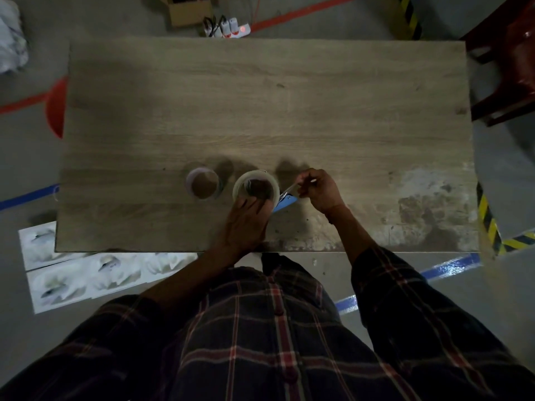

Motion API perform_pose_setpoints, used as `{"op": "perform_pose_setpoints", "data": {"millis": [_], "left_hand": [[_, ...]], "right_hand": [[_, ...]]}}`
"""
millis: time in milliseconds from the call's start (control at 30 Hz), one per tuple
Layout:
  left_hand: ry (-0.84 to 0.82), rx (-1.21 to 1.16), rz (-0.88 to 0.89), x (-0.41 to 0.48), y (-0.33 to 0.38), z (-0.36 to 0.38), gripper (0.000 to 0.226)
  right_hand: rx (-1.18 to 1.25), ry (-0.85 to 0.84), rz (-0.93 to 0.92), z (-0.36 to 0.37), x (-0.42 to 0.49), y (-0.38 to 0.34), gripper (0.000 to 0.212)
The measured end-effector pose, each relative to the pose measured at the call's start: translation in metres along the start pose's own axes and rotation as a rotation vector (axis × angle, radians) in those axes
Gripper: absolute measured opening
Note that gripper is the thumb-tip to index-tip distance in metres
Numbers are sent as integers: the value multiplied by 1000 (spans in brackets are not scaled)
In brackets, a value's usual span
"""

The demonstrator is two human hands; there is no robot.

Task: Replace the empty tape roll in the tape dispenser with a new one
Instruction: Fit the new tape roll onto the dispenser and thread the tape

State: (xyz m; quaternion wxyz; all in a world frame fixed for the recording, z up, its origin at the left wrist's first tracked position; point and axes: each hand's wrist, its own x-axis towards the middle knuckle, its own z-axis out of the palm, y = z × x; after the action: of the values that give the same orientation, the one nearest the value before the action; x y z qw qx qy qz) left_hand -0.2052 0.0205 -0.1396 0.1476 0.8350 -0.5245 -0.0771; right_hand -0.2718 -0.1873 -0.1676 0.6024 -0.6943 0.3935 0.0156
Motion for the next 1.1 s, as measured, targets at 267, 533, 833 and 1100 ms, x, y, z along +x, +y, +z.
{"op": "perform_pose_setpoints", "data": {"millis": [267,533,833,1100], "left_hand": [[-18,11,-21,7,-1,2,21],[-19,75,75,6,-13,5,41],[-61,72,138,13,-28,4,36],[-180,152,193,28,-33,-2,35]], "right_hand": [[-100,76,-69,3,3,-4,31],[-70,26,-59,1,4,-8,20],[-59,-71,33,-6,0,-12,23],[-65,-57,22,-13,-4,-7,35]]}}
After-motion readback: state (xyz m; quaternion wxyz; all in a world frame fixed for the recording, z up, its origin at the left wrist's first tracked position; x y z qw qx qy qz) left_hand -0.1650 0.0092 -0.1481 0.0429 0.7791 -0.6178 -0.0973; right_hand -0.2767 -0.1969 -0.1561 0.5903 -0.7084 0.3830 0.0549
